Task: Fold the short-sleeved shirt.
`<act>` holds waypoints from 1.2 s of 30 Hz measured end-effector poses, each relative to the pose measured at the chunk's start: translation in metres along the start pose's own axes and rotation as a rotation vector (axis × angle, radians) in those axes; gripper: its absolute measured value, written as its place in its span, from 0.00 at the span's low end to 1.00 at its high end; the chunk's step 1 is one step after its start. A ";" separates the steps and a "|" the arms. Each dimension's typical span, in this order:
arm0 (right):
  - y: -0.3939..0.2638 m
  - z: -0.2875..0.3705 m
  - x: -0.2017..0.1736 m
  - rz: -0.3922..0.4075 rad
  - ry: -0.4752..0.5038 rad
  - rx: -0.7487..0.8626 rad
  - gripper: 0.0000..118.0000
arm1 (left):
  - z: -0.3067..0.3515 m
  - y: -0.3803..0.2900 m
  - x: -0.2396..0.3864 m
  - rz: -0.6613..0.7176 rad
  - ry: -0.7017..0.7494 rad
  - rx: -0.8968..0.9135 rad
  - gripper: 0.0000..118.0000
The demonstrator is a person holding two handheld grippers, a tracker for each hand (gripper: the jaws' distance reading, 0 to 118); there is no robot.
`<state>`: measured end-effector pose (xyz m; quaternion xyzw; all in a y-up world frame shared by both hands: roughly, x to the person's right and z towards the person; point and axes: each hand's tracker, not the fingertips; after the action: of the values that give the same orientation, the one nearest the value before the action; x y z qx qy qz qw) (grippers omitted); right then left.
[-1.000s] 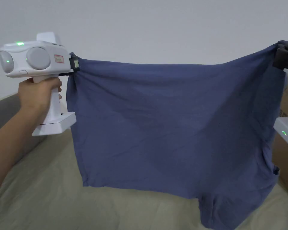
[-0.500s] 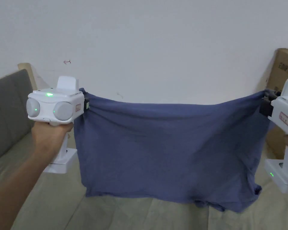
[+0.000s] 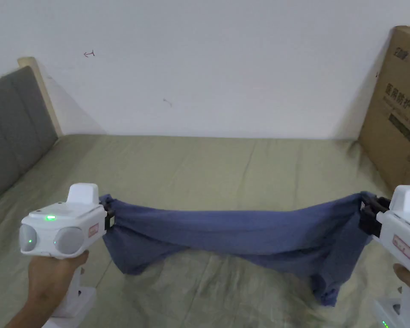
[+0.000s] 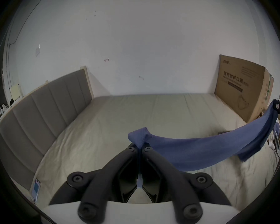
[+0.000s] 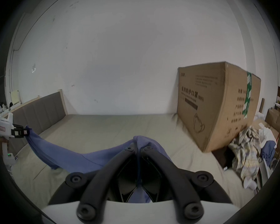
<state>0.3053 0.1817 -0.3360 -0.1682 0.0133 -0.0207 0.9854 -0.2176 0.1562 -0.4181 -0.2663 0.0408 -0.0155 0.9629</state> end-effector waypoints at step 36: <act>-0.261 0.146 -0.005 -0.231 -0.070 -0.617 0.01 | 0.107 -0.260 -0.031 0.008 0.035 -0.474 0.04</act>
<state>0.2962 -0.0153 -0.1115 -0.4600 -0.0342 -0.1214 0.8789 -0.2410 -0.0107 -0.1911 -0.4843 0.0612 -0.0061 0.8728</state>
